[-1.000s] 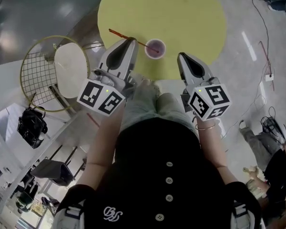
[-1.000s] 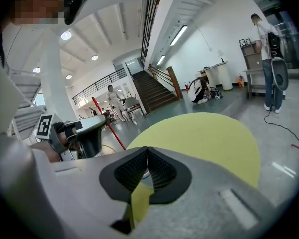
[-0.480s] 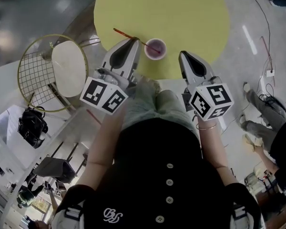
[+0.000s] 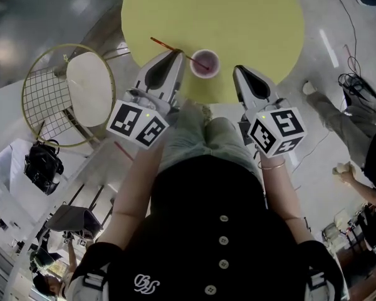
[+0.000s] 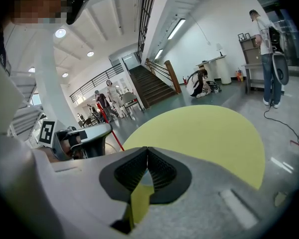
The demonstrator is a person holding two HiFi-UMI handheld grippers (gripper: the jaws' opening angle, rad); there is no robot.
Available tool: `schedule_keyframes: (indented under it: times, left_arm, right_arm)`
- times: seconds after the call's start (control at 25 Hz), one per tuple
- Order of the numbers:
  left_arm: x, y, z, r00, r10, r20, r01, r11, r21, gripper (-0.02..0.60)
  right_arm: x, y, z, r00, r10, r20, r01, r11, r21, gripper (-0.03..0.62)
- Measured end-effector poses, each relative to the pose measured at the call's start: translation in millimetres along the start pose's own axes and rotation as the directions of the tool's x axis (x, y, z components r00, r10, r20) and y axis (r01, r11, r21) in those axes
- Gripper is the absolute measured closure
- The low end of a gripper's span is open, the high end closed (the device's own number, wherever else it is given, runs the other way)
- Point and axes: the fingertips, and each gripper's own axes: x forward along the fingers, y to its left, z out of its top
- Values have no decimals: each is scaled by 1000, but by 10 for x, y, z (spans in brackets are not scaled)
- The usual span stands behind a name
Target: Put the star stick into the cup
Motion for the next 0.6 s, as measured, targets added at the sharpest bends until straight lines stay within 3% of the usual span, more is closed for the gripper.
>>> schedule_keyframes:
  times: [0.6]
  left_arm:
    - [49, 79, -127, 1000, 16, -5, -16, 999, -28, 558]
  right_arm:
    - [79, -70, -57, 1000, 6, -16, -6, 1000, 20, 591]
